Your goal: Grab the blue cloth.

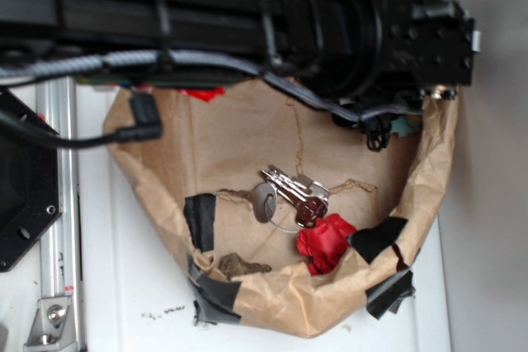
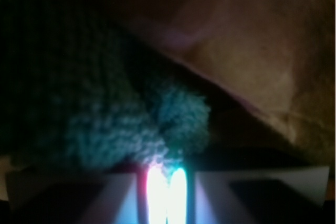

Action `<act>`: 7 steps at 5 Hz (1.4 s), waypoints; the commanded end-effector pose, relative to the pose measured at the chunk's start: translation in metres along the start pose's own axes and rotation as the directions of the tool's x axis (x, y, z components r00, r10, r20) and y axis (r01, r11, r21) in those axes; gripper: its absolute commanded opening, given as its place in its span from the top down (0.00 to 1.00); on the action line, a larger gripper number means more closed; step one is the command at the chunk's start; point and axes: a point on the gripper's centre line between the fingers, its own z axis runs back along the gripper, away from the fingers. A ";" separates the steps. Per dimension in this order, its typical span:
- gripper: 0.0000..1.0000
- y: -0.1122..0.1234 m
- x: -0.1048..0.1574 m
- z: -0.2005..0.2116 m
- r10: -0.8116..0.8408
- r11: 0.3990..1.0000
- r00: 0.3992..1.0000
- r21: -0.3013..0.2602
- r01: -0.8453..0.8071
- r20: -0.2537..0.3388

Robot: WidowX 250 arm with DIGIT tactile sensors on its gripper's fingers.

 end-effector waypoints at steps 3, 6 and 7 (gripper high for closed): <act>1.00 0.007 -0.027 0.063 -0.107 0.967 0.982 -0.214 0.138 0.153; 1.00 -0.028 -0.060 0.110 -0.244 0.925 0.953 -0.251 0.285 0.182; 1.00 -0.026 -0.063 0.117 -0.248 0.933 0.961 -0.235 0.272 0.125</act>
